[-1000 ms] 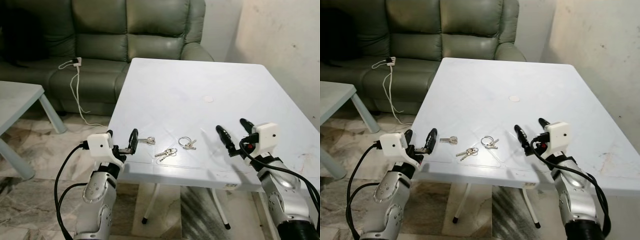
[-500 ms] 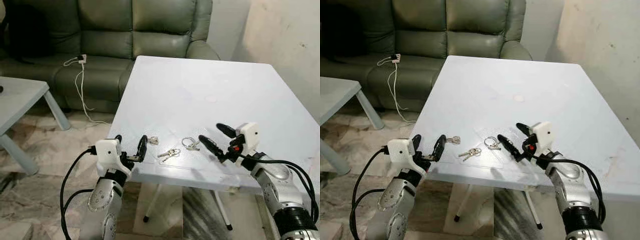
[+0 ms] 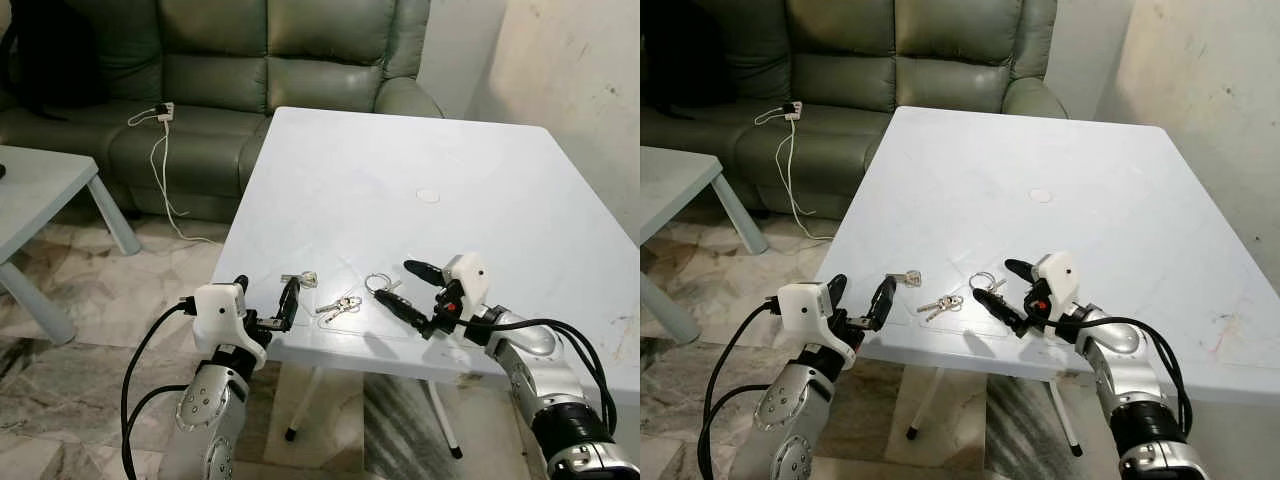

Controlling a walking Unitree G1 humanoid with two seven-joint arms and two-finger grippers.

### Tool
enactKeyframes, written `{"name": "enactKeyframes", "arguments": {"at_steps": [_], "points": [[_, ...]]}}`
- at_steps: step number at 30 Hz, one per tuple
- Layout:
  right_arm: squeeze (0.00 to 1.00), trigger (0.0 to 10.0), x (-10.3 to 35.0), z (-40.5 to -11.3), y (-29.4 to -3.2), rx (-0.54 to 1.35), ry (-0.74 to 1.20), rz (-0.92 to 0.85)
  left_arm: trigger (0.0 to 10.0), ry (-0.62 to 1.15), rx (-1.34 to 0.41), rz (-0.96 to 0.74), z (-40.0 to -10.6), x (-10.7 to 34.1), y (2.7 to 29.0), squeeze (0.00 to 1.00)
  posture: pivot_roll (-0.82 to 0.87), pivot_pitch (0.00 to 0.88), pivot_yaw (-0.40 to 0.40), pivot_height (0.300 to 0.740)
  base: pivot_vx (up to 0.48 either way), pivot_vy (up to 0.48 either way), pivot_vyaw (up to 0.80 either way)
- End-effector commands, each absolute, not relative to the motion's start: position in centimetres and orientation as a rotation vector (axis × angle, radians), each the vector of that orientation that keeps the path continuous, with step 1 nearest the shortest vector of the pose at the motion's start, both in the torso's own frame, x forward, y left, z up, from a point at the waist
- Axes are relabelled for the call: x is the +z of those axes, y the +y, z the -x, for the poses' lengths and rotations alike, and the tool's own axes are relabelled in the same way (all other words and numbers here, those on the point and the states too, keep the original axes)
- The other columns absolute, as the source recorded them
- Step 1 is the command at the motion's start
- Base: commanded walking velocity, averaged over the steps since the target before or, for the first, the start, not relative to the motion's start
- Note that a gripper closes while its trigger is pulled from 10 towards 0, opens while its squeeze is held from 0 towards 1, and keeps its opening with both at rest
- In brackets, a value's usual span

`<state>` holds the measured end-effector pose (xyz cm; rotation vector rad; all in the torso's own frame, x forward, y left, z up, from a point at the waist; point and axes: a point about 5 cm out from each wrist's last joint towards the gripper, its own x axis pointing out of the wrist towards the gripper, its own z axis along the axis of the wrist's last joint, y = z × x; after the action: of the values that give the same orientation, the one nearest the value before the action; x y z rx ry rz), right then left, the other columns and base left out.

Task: Hang keys on a hook

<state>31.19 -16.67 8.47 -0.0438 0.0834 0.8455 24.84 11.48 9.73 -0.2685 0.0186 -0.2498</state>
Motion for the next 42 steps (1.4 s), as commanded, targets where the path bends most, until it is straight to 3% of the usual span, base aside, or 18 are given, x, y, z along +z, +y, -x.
{"name": "enactKeyframes", "arguments": {"at_steps": [1,19,30,31,32,33,34,35,36,38,39,40,42], "points": [[0.0,10.0,8.6,-31.4,-16.4,0.874,0.077,0.067,10.0,0.019,-0.257,0.281,-24.6,10.0,10.9,0.0,0.05,0.033,-0.086,0.74,0.0,0.0,0.0],[0.0,10.0,7.3,-30.5,-12.6,0.974,0.057,0.051,10.0,0.025,-0.248,0.291,-24.5,10.1,10.9,0.0,0.06,0.032,-0.089,0.74,0.0,0.0,0.0],[0.0,10.0,7.1,-30.6,-11.8,0.979,0.059,0.058,10.0,0.027,-0.244,0.294,-24.5,10.2,10.9,0.0,0.06,0.033,-0.087,0.74,0.0,0.0,0.0],[0.0,9.6,7.1,-30.6,-11.8,0.98,0.059,0.059,10.0,0.028,-0.242,0.294,-24.5,10.2,10.9,0.0,0.06,0.036,-0.088,0.74,0.0,0.0,0.0],[0.0,8.3,7.1,-30.6,-11.8,0.981,0.061,0.065,10.0,0.028,-0.242,0.295,-24.5,10.2,10.9,0.0,0.06,0.036,-0.088,0.74,0.0,0.0,0.0],[0.0,8.3,7.0,-30.6,-11.8,0.981,0.062,0.068,10.0,0.028,-0.242,0.296,-24.5,10.2,10.9,0.0,0.06,0.036,-0.088,0.74,0.0,0.0,0.0],[0.0,4.2,7.0,-30.6,-11.9,0.981,0.065,0.068,10.0,0.029,-0.24,0.296,-24.5,10.2,10.9,0.0,0.06,0.037,-0.09,0.74,0.0,0.0,0.0],[0.0,3.5,7.0,-30.7,-11.9,0.979,0.068,0.072,10.0,0.03,-0.237,0.297,-24.5,10.2,10.9,0.0,0.06,0.037,-0.09,0.74,0.0,0.0,0.0],[0.0,4.1,7.0,-30.7,-12.0,0.977,0.068,0.079,10.0,0.03,-0.236,0.298,-24.5,10.2,10.9,0.0,0.06,0.037,-0.09,0.74,0.0,0.0,0.0],[0.0,3.3,6.9,-30.7,-12.0,0.982,0.077,0.083,10.0,0.031,-0.235,0.299,-24.5,10.1,10.9,0.0,0.06,0.038,-0.09,0.74,0.0,0.0,0.0],[0.0,4.4,6.9,-30.7,-12.1,0.981,0.077,0.091,10.0,0.031,-0.235,0.299,-24.5,10.2,10.9,0.0,0.06,0.039,-0.091,0.74,0.0,0.0,0.0],[0.0,6.7,6.9,-30.7,-12.1,0.983,0.079,0.098,10.0,0.031,-0.235,0.298,-24.5,10.2,10.9,0.0,0.06,0.039,-0.091,0.74,0.0,0.0,0.0],[0.0,8.1,7.0,-30.8,-12.1,0.985,0.083,0.108,10.0,0.032,-0.234,0.298,-24.5,10.2,10.9,0.0,0.06,0.039,-0.091,0.74,0.0,0.0,0.0]]}}
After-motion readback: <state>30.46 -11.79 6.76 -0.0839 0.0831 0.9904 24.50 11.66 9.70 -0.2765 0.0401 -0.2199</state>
